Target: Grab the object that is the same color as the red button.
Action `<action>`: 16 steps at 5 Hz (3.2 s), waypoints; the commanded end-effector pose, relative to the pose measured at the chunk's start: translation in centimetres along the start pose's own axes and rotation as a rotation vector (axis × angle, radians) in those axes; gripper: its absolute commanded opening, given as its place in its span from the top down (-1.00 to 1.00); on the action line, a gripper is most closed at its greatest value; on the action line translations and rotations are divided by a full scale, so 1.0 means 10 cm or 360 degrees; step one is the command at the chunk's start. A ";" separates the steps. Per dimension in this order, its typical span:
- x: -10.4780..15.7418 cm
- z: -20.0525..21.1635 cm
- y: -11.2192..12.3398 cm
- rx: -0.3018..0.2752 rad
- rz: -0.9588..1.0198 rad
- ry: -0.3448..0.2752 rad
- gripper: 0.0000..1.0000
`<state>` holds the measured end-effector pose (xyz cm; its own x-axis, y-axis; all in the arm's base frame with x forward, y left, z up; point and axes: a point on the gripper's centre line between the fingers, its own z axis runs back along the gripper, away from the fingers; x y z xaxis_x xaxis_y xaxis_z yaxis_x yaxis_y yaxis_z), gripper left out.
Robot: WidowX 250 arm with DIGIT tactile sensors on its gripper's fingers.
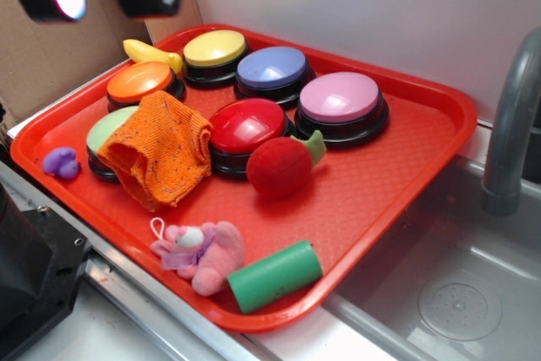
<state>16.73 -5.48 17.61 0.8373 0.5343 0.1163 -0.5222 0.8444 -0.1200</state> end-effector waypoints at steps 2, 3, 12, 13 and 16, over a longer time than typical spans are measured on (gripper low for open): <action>0.11 -0.66 -0.49 -0.0032 0.0201 -0.0035 -1.00; 0.12 -0.88 -0.65 -0.0014 0.0179 -0.0050 -1.00; 0.26 -1.36 -0.66 0.0173 0.0144 -0.0003 1.00; 0.26 -1.08 -0.65 0.0163 -0.0053 0.0006 1.00; 0.24 -0.14 -0.27 0.0295 -0.0746 -0.0047 1.00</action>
<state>19.67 -6.73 16.01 0.9883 0.0976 0.1175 -0.1137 0.9837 0.1392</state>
